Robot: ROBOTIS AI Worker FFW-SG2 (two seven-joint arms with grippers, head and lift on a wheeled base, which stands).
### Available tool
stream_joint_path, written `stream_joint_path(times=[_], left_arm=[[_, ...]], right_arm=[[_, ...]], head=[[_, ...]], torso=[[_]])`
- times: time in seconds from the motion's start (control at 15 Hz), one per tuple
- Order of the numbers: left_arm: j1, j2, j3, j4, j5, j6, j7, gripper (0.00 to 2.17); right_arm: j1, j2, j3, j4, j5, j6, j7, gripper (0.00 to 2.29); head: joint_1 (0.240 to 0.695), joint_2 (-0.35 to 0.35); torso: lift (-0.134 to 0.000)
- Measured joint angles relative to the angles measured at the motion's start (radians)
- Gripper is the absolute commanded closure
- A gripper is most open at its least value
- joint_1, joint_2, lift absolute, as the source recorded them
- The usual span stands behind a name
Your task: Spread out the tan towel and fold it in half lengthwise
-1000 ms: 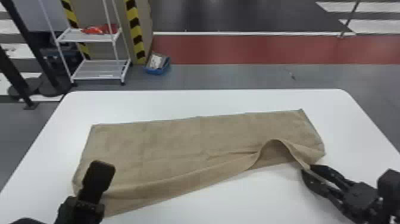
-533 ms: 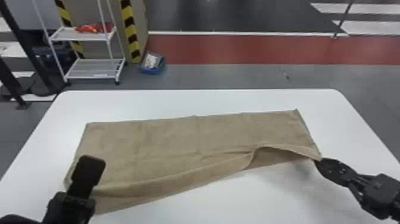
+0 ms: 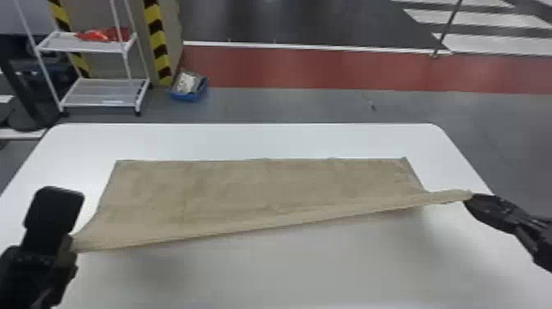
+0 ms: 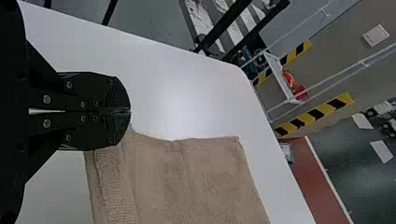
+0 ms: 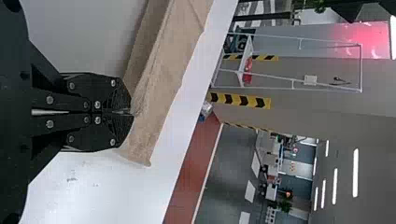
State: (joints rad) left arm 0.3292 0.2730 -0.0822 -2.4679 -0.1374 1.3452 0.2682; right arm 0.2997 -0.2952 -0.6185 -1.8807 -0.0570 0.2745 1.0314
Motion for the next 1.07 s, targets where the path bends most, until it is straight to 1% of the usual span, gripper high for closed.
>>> stream_joint_path(times=[0.27, 0.4, 0.53, 0.73, 1.0, 1.07], left_arm=[[-0.022, -0.003, 0.011, -0.020, 0.006, 0.010, 0.001, 1.91], [-0.038, -0.005, -0.002, -0.023, 0.009, 0.019, -0.002, 1.91], [-0.085, -0.009, -0.029, -0.015, 0.011, 0.030, -0.001, 1.91], [-0.193, -0.026, -0.063, 0.065, 0.009, 0.042, 0.010, 1.91], [-0.325, -0.053, -0.082, 0.245, 0.006, 0.025, 0.040, 1.91], [-0.347, -0.056, -0.082, 0.285, 0.006, 0.013, 0.045, 1.91]], right_arm=[[-0.031, -0.009, 0.011, 0.008, 0.003, 0.036, 0.007, 1.48], [-0.064, -0.012, 0.037, 0.027, 0.024, 0.058, 0.006, 1.48], [-0.107, -0.012, 0.068, 0.060, 0.048, 0.065, 0.005, 1.48], [-0.196, -0.012, 0.107, 0.167, 0.078, 0.065, 0.004, 1.48], [-0.345, -0.014, 0.126, 0.383, 0.093, 0.041, -0.001, 1.48], [-0.374, -0.015, 0.132, 0.420, 0.097, 0.036, -0.007, 1.48]], head=[[0.695, -0.100], [0.695, -0.099], [0.695, -0.103], [0.695, -0.103], [0.695, -0.103], [0.695, -0.102]], torso=[[-0.128], [-0.128], [-0.128], [-0.128], [-0.128], [-0.128]])
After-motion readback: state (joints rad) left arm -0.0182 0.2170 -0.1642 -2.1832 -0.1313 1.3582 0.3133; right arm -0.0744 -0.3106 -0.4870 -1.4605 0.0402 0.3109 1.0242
